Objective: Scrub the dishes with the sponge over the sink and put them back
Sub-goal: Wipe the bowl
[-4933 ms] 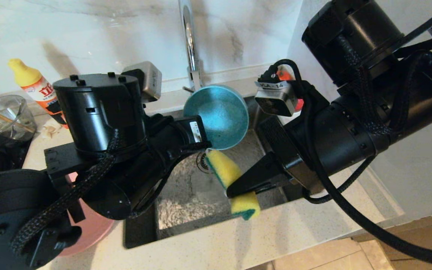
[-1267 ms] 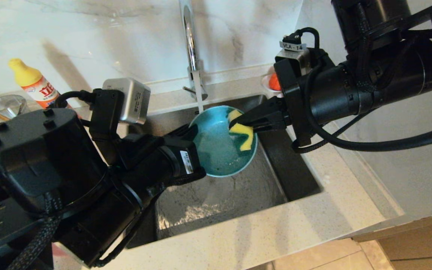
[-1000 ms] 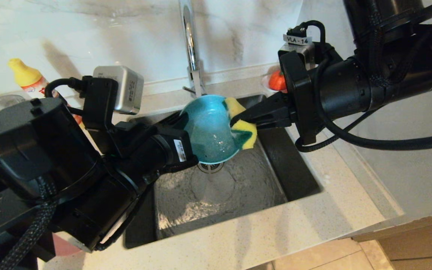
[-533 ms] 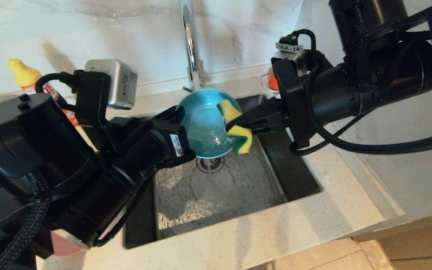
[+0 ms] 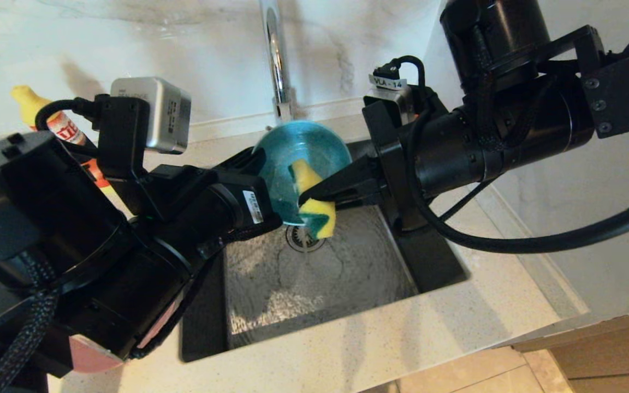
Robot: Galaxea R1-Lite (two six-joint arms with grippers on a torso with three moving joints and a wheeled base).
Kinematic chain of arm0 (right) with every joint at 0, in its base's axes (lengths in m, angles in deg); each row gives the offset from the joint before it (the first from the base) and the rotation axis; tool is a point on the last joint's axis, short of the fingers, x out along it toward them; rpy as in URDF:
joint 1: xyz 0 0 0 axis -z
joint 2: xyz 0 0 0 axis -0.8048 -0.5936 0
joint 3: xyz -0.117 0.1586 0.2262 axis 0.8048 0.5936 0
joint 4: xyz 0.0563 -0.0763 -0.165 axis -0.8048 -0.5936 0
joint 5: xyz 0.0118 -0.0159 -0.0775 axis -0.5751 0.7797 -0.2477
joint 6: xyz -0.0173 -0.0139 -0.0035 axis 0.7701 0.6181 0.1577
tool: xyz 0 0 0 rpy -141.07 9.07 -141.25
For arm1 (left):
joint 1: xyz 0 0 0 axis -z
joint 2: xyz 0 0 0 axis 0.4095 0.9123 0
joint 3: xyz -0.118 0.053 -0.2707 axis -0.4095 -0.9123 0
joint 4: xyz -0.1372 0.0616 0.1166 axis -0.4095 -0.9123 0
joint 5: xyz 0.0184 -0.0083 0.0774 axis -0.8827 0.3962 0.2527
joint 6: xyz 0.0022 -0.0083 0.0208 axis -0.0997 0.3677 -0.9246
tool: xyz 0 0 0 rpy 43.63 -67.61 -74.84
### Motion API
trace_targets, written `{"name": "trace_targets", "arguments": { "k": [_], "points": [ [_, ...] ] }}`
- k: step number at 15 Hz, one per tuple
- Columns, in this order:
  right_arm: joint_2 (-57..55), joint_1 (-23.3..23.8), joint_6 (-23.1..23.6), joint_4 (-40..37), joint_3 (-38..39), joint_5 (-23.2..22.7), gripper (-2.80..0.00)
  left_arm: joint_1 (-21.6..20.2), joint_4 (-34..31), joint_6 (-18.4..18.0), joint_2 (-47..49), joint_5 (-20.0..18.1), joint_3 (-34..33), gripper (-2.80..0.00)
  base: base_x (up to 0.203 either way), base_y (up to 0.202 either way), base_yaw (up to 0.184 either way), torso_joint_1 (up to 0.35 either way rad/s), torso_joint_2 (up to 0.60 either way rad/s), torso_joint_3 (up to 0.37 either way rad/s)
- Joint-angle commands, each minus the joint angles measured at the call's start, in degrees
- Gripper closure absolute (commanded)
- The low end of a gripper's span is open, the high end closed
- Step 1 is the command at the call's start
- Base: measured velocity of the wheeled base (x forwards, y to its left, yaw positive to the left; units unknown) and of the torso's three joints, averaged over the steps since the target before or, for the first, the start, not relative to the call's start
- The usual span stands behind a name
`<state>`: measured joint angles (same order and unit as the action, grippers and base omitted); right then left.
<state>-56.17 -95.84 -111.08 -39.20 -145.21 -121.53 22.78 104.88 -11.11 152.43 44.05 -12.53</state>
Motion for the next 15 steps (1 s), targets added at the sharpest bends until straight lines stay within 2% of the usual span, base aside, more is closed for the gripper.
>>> {"name": "trace_targets", "arguments": {
  "k": [1, 11, 15],
  "points": [
    [-0.78, -0.26, -0.3, -0.67, -0.01, -0.23, 0.0, -0.06, 1.47, -0.29, 0.36, 0.15, -0.24, 0.0, 0.0, 0.0, 0.0, 0.0, 0.0, 0.0],
    [-2.21, -2.48, -0.13, -0.27, -0.03, 0.03, 0.0, -0.02, 2.26, -0.12, 0.26, 0.24, -0.58, 0.0, 0.0, 0.0, 0.0, 0.0, 0.0, 0.0],
    [-1.73, -0.11, -0.1, -0.64, -0.01, 0.03, 0.0, -0.03, 2.26, -0.03, -0.27, 0.23, -1.46, 0.0, 0.0, 0.0, 0.0, 0.0, 0.0, 0.0]
  ]
}}
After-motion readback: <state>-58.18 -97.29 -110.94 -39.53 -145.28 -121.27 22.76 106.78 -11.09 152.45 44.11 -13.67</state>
